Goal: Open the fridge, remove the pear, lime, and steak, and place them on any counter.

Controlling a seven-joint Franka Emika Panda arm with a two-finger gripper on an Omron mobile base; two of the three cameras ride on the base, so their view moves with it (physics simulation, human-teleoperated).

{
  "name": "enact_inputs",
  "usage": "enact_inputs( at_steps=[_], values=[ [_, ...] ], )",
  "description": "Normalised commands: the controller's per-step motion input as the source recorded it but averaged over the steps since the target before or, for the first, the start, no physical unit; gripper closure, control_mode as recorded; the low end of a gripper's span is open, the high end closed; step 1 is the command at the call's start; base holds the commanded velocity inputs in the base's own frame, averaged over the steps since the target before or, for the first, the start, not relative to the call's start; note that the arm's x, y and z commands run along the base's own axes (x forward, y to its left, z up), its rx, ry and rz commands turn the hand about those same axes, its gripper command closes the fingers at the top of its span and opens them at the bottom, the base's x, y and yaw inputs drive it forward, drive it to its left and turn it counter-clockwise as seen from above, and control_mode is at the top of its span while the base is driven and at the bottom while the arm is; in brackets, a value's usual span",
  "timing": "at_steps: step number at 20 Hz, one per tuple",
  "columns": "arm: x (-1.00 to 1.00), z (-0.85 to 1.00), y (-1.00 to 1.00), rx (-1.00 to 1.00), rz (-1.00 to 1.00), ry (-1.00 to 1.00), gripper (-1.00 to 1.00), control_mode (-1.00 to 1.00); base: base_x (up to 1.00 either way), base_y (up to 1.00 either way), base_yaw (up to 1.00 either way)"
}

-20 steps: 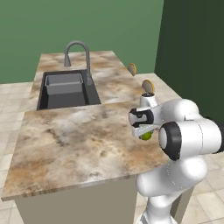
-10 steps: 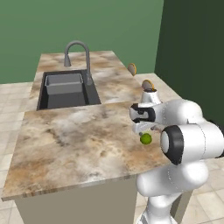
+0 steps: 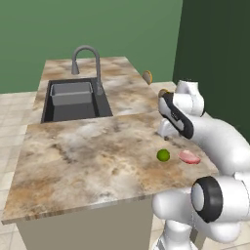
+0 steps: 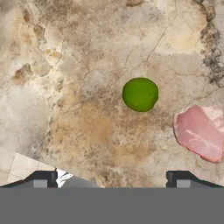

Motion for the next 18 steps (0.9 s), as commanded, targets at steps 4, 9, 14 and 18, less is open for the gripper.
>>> enact_inputs(
  at_steps=[4, 9, 14, 18],
  values=[
    [-0.96, 1.0, 0.0, 0.07, -0.04, 0.0, -1.0, -1.0, 0.0, 0.0, 0.0],
    [-0.76, 0.97, 0.0, 0.02, -0.07, 0.0, -1.0, -1.0, 0.0, 0.0, 0.0],
    [-0.62, 0.75, 0.03, 0.0, -0.16, -0.04, -1.0, -1.0, 0.0, 0.0, 0.0],
    [-0.38, 0.67, 0.33, -0.01, -0.26, -0.13, -1.0, -1.0, 0.0, 0.0, 0.0]
  ],
)
